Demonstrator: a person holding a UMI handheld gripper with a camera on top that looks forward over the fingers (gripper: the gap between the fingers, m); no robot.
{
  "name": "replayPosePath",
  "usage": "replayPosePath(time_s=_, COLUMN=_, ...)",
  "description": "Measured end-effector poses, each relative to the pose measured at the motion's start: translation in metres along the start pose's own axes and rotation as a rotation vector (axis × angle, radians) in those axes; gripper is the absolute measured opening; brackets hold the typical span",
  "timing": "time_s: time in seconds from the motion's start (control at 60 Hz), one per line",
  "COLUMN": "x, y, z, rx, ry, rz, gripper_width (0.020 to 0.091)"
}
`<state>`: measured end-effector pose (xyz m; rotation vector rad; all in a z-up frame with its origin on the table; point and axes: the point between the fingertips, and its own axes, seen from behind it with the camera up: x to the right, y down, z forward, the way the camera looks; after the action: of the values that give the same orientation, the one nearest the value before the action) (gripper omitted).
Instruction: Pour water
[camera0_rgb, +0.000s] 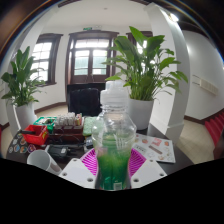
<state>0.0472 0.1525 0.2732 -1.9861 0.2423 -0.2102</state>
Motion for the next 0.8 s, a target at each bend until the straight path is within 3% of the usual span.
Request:
replayPosePath(time_s=0.133, x=-0.003, y=0.001, z=-0.003, rx=0.014, ry=-0.017, rz=0.02, gripper_width=0.0368)
replayPosePath(time_s=0.317, x=0.004, y=0.002, z=-0.006, rx=0.021, ry=-0.011, rz=0.078, gripper_width=0.051)
replayPosePath(time_s=0.383, x=0.004, y=0.011, z=-0.01, rx=-0.008, ry=-0.013, rz=0.078, gripper_width=0.0687)
replayPosePath(time_s=0.433, x=0.0, y=0.018, z=-0.016, rx=-0.023, ry=-0.022, rz=0.061, gripper_width=0.0737)
replayPosePath(time_s=0.8, x=-0.039, y=0.077, z=-0.139, rx=-0.15, ry=-0.042, rz=-0.023, gripper_width=0.0775)
